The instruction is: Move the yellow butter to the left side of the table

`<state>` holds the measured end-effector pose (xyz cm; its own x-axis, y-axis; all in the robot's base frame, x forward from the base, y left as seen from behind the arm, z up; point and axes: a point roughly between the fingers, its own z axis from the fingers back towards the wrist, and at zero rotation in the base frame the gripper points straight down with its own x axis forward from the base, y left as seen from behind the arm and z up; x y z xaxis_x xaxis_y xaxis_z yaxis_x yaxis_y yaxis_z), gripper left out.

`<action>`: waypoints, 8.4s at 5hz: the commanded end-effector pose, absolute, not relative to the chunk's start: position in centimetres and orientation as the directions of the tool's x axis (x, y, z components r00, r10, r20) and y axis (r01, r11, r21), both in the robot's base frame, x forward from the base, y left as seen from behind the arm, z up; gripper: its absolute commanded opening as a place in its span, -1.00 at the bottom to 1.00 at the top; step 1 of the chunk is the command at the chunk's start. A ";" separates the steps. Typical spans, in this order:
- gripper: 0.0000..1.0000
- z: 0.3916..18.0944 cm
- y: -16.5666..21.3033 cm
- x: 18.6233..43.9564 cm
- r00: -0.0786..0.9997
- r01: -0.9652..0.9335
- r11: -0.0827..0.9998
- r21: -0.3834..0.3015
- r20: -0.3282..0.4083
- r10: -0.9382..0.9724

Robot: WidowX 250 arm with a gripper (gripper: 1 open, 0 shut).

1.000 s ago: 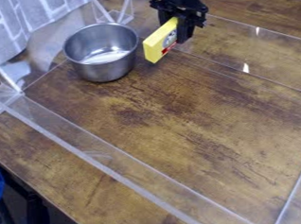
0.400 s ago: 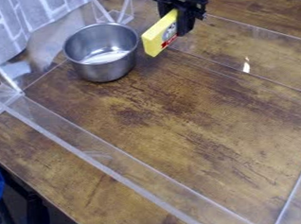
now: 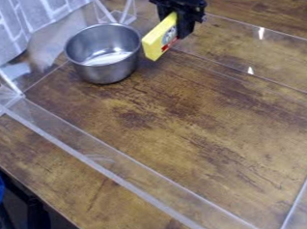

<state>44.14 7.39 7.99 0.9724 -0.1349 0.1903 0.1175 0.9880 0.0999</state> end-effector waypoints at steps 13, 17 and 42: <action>-1.00 9.0 9.1 44.3 0.914 0.151 0.975 0.164 0.352 -0.200; -1.00 7.8 9.4 44.6 0.920 0.153 0.976 0.157 0.337 -0.199; -1.00 6.3 11.7 44.2 0.932 0.161 0.972 0.170 0.298 -0.206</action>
<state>44.12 10.25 3.80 0.9432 -0.2251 0.2445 0.1948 0.9705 0.1421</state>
